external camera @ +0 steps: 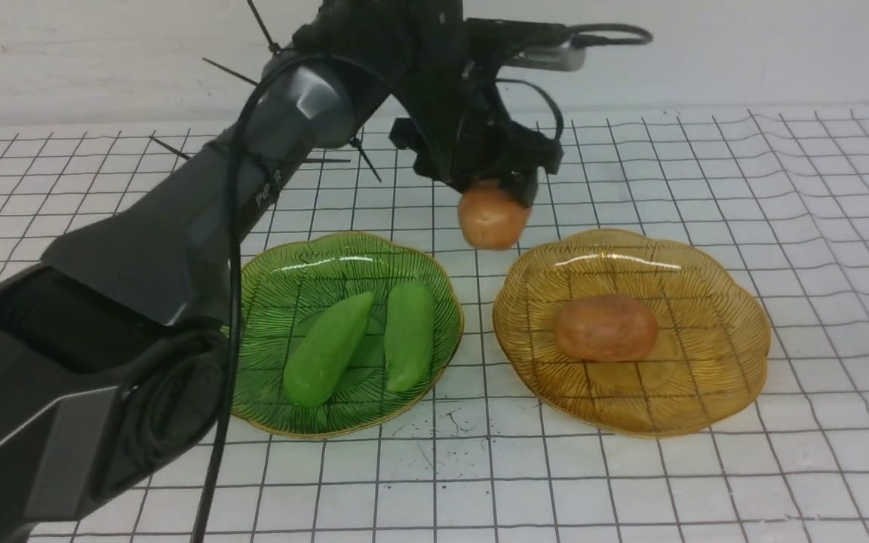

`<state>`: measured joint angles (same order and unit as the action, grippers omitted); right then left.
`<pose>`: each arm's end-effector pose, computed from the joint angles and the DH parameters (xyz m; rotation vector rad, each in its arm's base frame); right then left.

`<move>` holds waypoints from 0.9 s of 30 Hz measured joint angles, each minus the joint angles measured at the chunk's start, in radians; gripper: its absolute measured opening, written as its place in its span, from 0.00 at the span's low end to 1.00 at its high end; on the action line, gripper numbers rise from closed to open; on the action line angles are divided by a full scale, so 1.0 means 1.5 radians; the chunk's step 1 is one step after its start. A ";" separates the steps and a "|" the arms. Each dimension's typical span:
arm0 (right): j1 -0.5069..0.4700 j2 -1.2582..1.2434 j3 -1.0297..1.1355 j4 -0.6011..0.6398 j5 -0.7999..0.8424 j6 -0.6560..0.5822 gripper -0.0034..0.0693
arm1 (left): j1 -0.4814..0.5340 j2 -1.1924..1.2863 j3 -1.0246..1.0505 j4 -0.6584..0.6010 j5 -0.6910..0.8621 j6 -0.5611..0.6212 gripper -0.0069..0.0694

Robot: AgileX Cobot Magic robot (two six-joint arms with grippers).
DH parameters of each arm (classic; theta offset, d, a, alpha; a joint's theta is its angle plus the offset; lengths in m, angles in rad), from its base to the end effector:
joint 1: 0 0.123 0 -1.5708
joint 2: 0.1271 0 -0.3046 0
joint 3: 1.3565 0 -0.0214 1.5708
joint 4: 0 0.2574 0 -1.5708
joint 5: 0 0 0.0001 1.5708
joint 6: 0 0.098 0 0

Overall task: Put different types of vegetables on the plate.
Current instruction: 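Pick up the potato beside the plates and place it on a plate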

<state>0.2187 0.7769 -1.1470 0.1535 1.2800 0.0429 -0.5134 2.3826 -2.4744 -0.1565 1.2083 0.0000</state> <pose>0.0937 0.0355 0.4243 -0.2274 2.3919 0.3191 0.4681 -0.2804 0.2869 0.6492 2.5504 -0.3917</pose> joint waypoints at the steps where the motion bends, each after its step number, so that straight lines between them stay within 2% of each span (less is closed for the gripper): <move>1: 0.000 0.000 0.000 0.011 0.000 0.001 0.03 | -0.009 0.005 0.000 -0.028 0.016 0.047 0.72; 5: 0.000 0.000 0.000 0.044 0.000 0.001 0.03 | -0.029 0.035 0.000 -0.045 0.019 0.111 0.72; 15: 0.000 0.000 0.000 0.093 0.000 -0.002 0.03 | -0.068 0.080 0.000 -0.011 0.021 0.106 0.72; 20: -0.001 -0.003 0.000 0.094 -0.001 -0.019 0.03 | -0.077 0.076 0.000 -0.009 0.021 0.093 0.84; 22: -0.001 -0.014 0.001 0.094 -0.001 -0.029 0.03 | -0.077 0.070 0.000 -0.003 0.021 0.071 0.85; 26: -0.001 -0.067 0.005 0.092 -0.036 -0.049 0.03 | -0.077 0.051 0.000 0.007 0.021 0.039 0.80; 27: -0.001 -0.102 0.011 0.084 -0.070 -0.069 0.03 | -0.078 0.037 0.000 0.007 0.022 0.031 0.72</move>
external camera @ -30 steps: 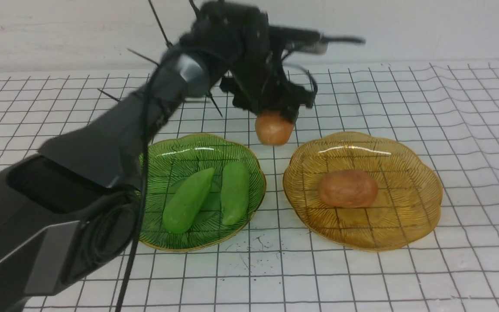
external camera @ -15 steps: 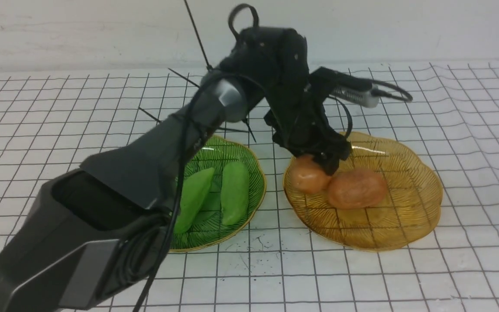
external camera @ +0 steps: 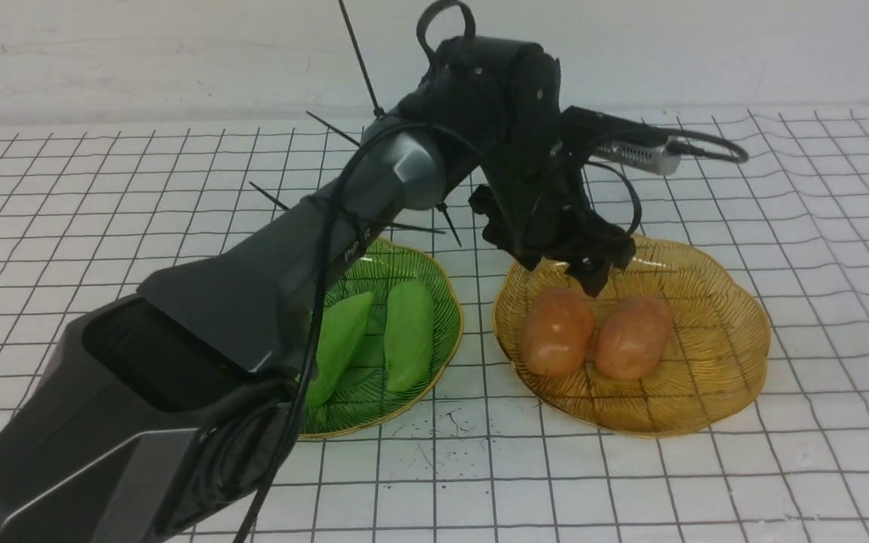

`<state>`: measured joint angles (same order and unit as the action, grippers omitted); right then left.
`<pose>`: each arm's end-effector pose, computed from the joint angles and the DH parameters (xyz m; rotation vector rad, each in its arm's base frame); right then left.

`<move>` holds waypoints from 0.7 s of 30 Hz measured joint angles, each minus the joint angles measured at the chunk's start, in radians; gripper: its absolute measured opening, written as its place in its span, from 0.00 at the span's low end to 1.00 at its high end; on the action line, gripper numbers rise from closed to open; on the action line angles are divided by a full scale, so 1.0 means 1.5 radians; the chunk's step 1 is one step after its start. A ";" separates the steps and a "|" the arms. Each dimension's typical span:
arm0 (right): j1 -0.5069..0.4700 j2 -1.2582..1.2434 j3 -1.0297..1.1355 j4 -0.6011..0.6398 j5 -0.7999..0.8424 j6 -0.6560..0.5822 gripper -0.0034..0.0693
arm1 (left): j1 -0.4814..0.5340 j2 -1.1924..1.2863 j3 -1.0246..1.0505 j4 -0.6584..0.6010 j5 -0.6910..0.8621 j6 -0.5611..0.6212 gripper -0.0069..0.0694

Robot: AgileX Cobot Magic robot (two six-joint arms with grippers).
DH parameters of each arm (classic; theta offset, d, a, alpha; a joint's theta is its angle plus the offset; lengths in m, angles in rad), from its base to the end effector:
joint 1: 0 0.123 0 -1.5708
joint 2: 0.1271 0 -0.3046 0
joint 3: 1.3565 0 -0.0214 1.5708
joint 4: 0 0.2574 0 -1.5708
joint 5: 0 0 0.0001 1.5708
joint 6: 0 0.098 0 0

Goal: Put different types of vegetables on the plate.

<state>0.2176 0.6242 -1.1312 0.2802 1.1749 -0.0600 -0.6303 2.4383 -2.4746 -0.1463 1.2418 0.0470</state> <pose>0.0518 0.0371 0.4418 -0.3307 2.1213 0.4325 0.4370 -0.3356 0.2547 0.8860 2.5787 -0.3758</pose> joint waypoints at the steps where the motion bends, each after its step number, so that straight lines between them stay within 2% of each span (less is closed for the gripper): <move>1: 0.000 -0.030 0.006 -0.006 -0.024 -0.011 0.03 | 0.000 -0.010 0.000 0.002 0.001 -0.002 0.64; 4: 0.000 -0.128 0.053 -0.035 -0.130 -0.021 0.03 | 0.000 -0.047 0.000 0.005 0.003 -0.004 0.31; 7: 0.000 -0.238 0.154 -0.044 -0.263 -0.008 0.03 | 0.000 -0.101 0.000 0.005 0.006 -0.004 0.12; 12: 0.000 -0.394 0.349 -0.046 -0.490 0.001 0.03 | -0.002 -0.203 0.001 0.028 0.008 0.003 0.08; 16: 0.000 -0.427 0.445 -0.048 -0.657 0.006 0.03 | -0.005 -0.279 0.037 0.076 0.010 0.007 0.08; 21: 0.000 -0.427 0.484 -0.048 -0.742 0.008 0.03 | -0.006 -0.399 0.176 0.114 0.010 0.009 0.08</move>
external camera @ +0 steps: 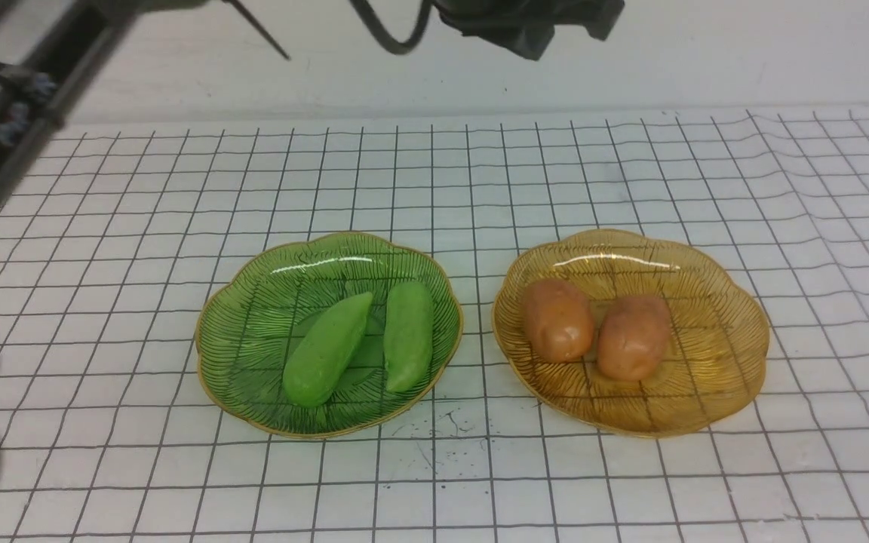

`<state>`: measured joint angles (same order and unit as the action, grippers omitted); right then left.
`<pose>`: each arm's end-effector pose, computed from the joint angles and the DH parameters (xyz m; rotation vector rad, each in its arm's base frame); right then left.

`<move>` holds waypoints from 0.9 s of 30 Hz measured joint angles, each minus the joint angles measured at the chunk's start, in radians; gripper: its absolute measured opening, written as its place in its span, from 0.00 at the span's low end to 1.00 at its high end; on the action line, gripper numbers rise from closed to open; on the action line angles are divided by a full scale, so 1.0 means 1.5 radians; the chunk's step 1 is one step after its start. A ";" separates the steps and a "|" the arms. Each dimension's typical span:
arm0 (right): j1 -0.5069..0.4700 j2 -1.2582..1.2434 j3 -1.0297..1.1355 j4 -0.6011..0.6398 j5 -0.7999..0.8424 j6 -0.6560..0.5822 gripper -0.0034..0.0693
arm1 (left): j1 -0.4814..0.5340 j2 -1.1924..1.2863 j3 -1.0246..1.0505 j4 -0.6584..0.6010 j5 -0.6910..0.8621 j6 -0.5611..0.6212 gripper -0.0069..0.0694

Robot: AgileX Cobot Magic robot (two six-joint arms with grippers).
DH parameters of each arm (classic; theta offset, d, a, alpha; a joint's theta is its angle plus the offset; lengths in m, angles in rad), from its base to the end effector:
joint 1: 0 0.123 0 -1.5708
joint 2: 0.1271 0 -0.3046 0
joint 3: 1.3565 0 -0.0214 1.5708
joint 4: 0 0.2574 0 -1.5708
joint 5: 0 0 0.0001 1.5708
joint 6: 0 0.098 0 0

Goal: Put different types of vegetables on the plate.

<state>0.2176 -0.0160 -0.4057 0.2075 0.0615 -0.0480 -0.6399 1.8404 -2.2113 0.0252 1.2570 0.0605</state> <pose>-0.0003 0.0012 0.3433 -0.0444 1.1276 0.3432 0.3282 -0.2414 0.4667 0.8154 2.2393 -0.2456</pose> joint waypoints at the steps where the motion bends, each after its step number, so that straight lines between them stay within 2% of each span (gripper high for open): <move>1: 0.000 0.000 0.000 0.000 -0.005 0.001 0.03 | 0.000 -0.020 0.029 0.008 0.000 0.000 0.08; 13: 0.000 0.000 0.000 0.000 -0.011 0.002 0.03 | 0.000 -0.257 0.413 0.023 -0.007 -0.003 0.08; 17: 0.000 0.000 0.000 0.000 -0.011 0.002 0.03 | 0.000 -0.337 0.514 0.023 -0.059 -0.020 0.08; 21: 0.000 0.000 0.000 -0.001 -0.011 0.002 0.03 | 0.000 -0.478 0.670 0.023 -0.178 -0.054 0.08; 27: 0.000 0.000 0.000 -0.001 -0.011 0.002 0.03 | 0.000 -0.682 0.817 0.023 -0.276 -0.078 0.08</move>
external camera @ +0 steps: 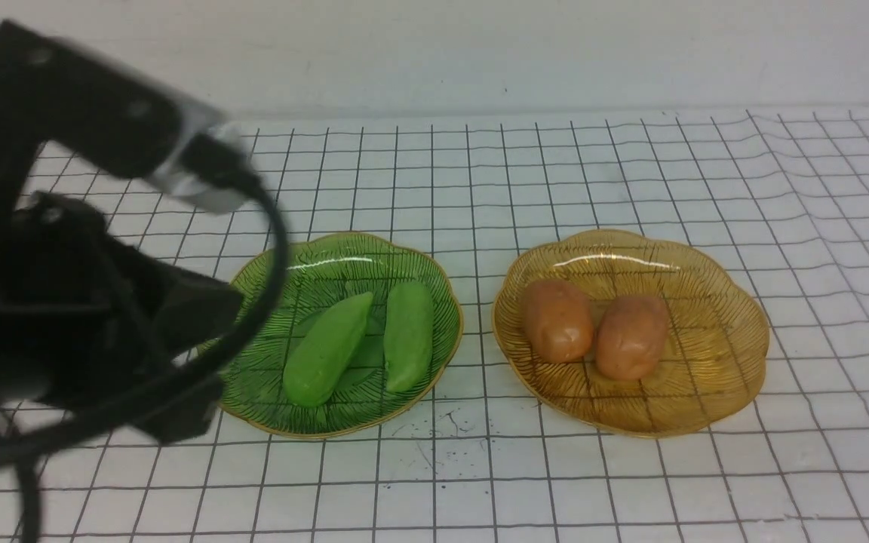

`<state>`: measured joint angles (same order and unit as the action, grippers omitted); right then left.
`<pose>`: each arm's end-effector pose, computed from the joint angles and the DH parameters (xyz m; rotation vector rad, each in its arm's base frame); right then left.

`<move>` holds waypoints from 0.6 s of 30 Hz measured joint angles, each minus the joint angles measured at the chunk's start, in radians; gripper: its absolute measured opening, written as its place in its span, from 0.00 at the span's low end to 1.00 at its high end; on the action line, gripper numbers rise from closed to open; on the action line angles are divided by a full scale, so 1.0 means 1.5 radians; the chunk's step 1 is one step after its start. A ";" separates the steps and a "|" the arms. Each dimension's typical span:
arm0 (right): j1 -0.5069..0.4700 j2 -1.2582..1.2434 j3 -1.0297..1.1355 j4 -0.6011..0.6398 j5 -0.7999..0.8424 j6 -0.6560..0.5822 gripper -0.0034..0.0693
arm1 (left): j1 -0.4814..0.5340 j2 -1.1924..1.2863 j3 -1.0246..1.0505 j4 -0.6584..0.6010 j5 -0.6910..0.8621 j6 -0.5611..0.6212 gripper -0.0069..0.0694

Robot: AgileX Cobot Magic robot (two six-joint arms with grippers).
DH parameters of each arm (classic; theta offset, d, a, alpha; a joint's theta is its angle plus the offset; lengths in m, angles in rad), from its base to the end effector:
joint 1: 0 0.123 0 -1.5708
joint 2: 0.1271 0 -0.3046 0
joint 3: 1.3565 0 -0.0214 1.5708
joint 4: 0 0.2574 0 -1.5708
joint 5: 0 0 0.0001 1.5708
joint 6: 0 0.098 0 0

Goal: Put different types of vegetables on the plate.

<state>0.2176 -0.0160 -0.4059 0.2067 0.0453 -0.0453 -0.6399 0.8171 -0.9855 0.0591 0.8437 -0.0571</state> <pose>-0.0009 0.0007 0.3447 -0.0397 1.1116 0.3443 0.1201 -0.0840 0.4012 0.6415 2.0795 -0.3310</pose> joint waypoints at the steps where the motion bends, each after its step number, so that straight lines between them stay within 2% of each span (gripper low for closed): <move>1: 0.000 0.000 0.000 0.000 0.000 0.000 0.03 | 0.000 -0.023 0.009 -0.001 -0.004 -0.002 0.08; 11: 0.000 0.000 0.000 0.000 0.000 0.001 0.03 | 0.000 -0.218 0.031 -0.021 0.009 -0.002 0.08; 18: 0.000 0.000 0.000 0.000 0.000 0.001 0.03 | 0.000 -0.273 0.031 -0.018 0.013 -0.002 0.08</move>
<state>0.2176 -0.0160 -0.4059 0.2067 0.0453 -0.0440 -0.6399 0.4082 -0.9390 0.0327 0.8631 -0.0597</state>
